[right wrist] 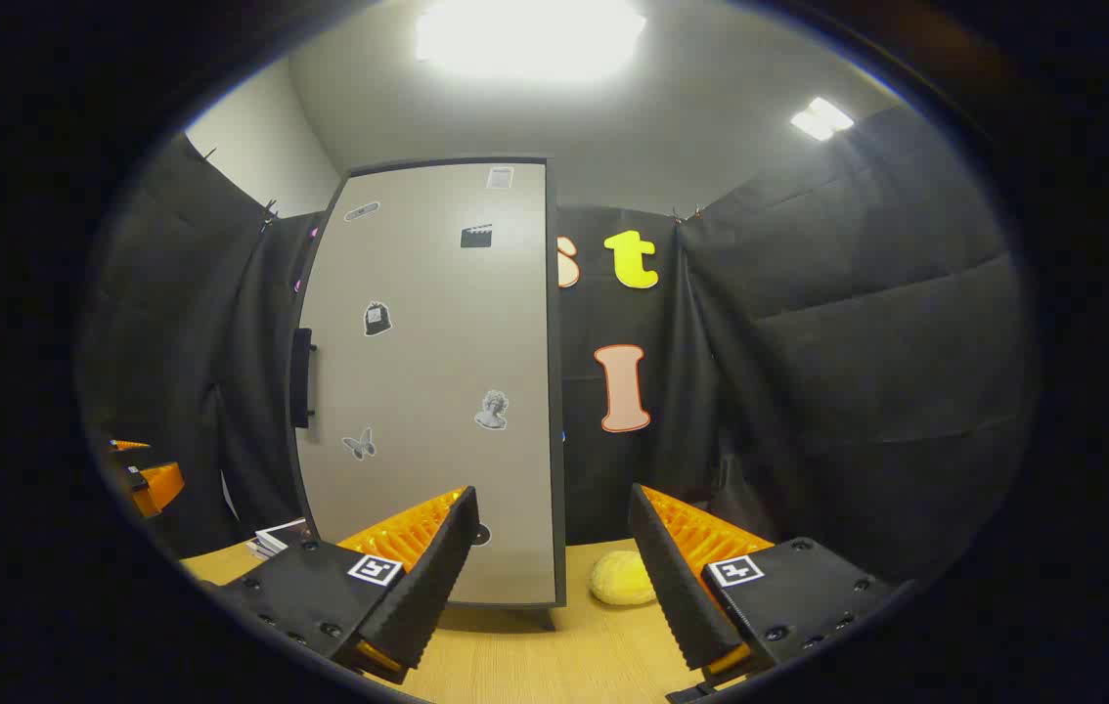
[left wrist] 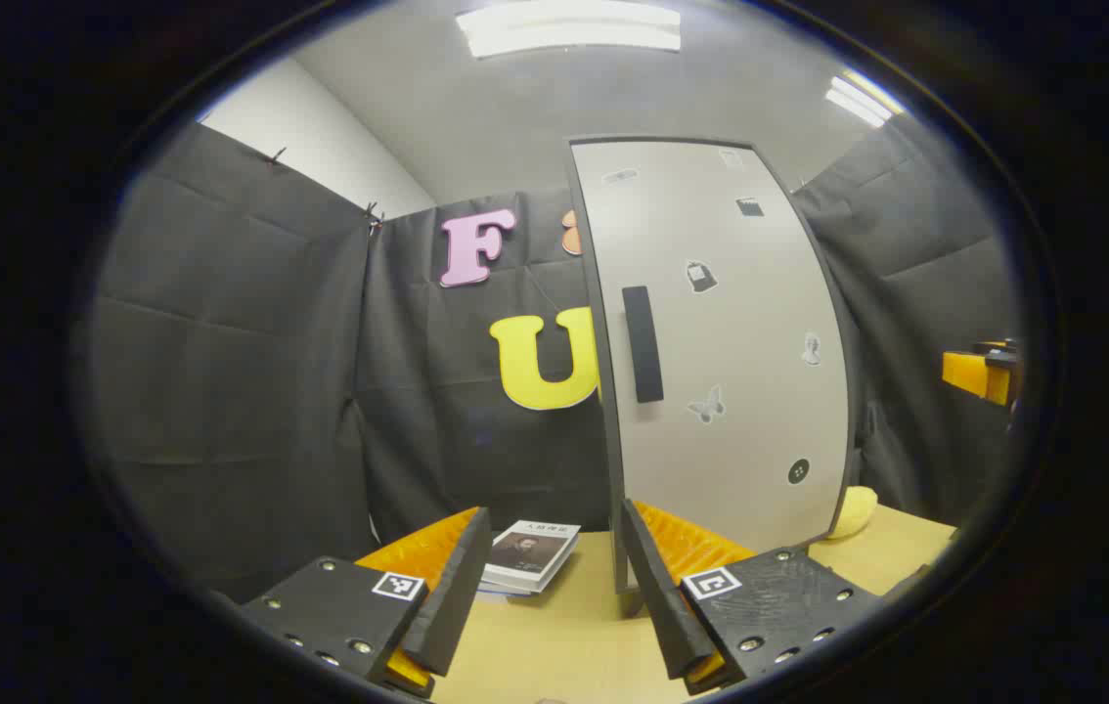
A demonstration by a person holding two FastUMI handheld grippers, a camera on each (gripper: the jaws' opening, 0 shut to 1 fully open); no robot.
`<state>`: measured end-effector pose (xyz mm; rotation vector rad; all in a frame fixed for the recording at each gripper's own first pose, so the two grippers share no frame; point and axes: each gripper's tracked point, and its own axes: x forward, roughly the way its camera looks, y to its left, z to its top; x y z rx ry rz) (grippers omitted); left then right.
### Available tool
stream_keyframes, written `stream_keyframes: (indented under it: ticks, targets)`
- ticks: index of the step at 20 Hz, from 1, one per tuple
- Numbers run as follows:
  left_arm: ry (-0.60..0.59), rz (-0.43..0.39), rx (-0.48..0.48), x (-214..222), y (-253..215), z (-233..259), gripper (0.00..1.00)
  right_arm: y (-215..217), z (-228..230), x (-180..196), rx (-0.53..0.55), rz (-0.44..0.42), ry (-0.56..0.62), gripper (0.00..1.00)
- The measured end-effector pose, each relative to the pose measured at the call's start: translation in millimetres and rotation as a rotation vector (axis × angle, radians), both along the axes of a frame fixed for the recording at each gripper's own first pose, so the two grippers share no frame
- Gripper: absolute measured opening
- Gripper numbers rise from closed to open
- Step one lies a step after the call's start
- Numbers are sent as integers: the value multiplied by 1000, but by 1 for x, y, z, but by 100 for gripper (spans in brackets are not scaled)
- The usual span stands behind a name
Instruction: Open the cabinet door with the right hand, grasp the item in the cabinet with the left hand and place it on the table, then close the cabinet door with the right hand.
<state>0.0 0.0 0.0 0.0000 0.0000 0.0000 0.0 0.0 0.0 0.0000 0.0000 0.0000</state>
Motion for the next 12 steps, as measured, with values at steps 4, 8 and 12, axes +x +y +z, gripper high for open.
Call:
stream_keyframes:
  ticks: [4, 8, 12]
  targets:
    - [2, 7, -3, 0, 1, -1, 80, 2, 1, 0, -9, 2, -1, 97]
    - [3, 18, 2, 0, 5, -4, 80, 7, 0, 3, -8, 13, 7, 98]
    - [3, 34, 9, -9, 18, -3, 80, 17, -1, 2, -2, 32, 10, 97]
